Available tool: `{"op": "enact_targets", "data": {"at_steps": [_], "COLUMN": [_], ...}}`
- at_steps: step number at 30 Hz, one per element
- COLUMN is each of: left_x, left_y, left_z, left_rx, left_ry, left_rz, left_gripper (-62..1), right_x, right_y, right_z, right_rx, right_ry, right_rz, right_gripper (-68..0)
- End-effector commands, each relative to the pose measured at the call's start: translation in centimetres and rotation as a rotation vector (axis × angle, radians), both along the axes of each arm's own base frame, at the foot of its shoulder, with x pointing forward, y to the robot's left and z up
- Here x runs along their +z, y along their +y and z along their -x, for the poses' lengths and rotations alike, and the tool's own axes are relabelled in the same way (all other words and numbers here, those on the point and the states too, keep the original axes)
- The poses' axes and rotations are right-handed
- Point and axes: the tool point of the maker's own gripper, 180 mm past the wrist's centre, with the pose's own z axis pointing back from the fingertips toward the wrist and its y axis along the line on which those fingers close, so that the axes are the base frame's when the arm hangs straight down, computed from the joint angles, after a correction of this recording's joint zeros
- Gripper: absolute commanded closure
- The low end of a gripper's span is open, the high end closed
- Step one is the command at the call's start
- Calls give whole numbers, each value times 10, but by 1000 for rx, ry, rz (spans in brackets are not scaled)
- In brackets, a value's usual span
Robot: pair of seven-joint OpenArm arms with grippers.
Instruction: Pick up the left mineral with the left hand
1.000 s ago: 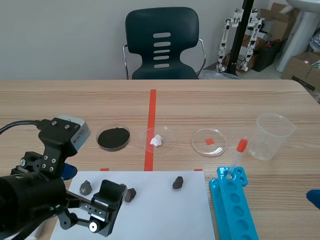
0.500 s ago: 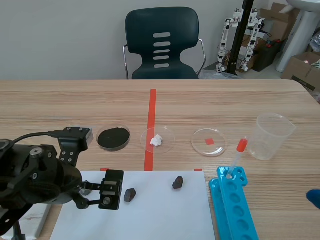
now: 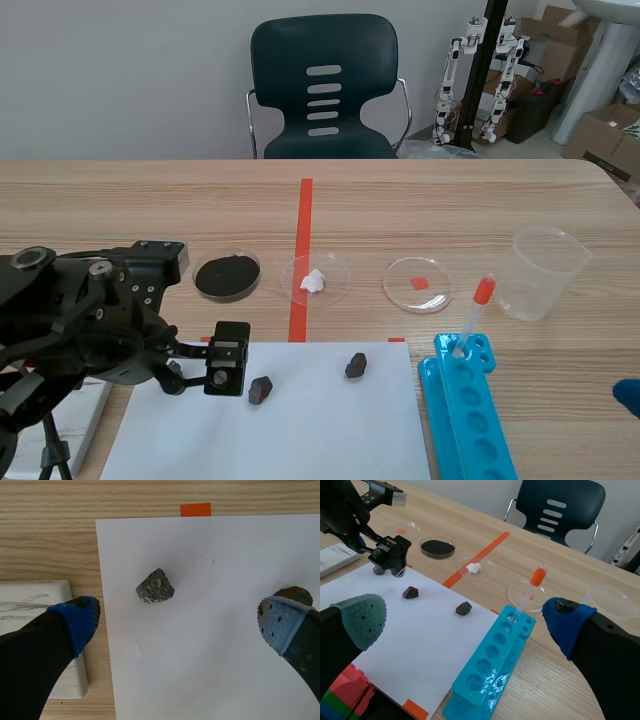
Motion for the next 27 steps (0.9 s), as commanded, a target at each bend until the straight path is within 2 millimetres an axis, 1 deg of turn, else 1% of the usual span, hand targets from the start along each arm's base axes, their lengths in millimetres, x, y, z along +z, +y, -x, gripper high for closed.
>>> {"op": "enact_targets", "data": {"at_steps": [1, 8, 15, 19, 27], "left_x": [1, -12, -20, -22, -23], "left_y": [0, 3, 7, 7, 2], "left_z": [-4, -7, -10, -12, -14], "left_rx": [-3, 7, 12, 5, -6], "left_ry": [-9, 31, 58, 63, 52], "left_rz": [-6, -22, -35, -31, -20], "left_gripper": [-623, -623, -619, -570, -380], "right_x": [10, 10, 10, 10, 10], "right_y": [0, 0, 0, 0, 0], "right_z": [-5, -5, -5, -5, -5], "right_rx": [-1, -1, -1, -1, -1], "right_ry": [-37, -37, -37, -37, -37], "right_rz": [-12, -12, -12, -12, -12], "right_gripper": [-679, -679, -679, -679, -679]}}
